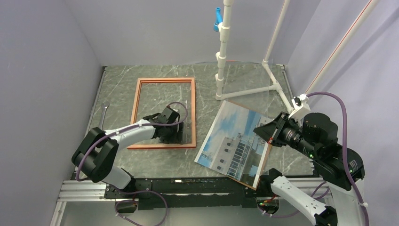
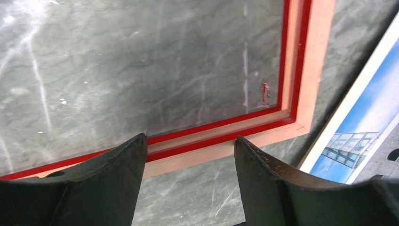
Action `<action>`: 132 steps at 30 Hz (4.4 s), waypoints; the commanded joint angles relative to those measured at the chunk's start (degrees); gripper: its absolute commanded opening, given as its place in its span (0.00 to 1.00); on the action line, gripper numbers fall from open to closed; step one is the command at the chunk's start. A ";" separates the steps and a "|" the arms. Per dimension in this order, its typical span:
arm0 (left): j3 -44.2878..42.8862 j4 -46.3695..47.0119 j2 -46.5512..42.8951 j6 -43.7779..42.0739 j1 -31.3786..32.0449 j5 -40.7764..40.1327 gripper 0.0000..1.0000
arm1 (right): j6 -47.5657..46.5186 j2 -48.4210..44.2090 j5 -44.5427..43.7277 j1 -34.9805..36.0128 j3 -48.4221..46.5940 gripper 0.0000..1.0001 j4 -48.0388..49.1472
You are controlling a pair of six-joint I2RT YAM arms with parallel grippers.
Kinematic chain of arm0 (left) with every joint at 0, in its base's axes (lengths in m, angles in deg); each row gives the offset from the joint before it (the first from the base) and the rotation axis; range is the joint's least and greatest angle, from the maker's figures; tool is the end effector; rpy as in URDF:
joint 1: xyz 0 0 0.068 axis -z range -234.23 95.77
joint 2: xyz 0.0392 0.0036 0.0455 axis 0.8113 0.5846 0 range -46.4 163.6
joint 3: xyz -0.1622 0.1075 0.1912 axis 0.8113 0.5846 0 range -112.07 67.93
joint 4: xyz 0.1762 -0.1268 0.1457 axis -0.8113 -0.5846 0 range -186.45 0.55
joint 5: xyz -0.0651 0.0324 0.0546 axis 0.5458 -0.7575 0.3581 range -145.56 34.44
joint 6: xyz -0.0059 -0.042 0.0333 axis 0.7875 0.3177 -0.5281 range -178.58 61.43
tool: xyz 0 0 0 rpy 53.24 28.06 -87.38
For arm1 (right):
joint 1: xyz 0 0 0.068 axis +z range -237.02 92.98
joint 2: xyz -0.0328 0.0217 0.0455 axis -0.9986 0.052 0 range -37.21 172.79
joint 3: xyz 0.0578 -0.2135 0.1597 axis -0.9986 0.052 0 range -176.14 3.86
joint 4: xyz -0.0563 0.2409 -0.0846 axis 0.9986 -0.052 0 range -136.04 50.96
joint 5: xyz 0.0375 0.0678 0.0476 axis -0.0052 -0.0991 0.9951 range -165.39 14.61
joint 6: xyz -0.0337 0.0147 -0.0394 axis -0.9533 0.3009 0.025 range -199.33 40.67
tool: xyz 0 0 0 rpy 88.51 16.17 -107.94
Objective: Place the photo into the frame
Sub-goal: Adjust the photo frame at the center of the board.
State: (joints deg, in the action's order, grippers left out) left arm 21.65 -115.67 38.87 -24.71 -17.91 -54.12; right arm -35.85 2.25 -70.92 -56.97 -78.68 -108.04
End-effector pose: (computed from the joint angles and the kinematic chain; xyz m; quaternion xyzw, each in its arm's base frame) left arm 0.2190 -0.1619 0.1696 0.0235 0.9763 -0.1334 0.1686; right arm 0.0442 0.0287 0.4446 0.0785 0.8436 0.3438 0.4049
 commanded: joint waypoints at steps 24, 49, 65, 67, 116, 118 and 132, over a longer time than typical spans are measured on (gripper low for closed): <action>1.83 -4.06 1.65 7.85 18.12 -4.60 0.44 | 0.46 -0.54 0.35 0.03 1.36 0.00 3.12; -18.40 -5.34 11.07 11.35 11.02 -3.98 0.91 | 0.07 -2.29 -0.57 -0.01 5.96 0.00 3.04; -26.72 -9.18 22.02 4.75 10.62 -7.27 0.37 | 0.28 -3.32 -1.05 0.00 6.72 0.00 2.30; -27.33 -8.83 22.27 3.68 10.59 -6.45 0.32 | 0.50 -3.49 -0.97 -0.03 7.07 0.00 2.44; 9.96 -1.51 -12.23 13.32 2.75 0.25 0.68 | 2.51 -4.92 1.60 0.01 10.38 0.00 4.77; 11.74 0.24 -13.42 14.55 2.76 2.57 0.67 | 2.65 -4.92 2.04 0.01 10.74 0.00 5.28; 12.98 13.77 -13.38 18.65 5.25 11.50 0.66 | 1.65 -4.69 4.59 0.02 13.11 0.00 9.02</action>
State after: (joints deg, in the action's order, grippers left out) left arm 37.08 -106.84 24.32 -6.98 -13.26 -45.16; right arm -33.93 -2.43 -68.32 -56.97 -65.85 -104.30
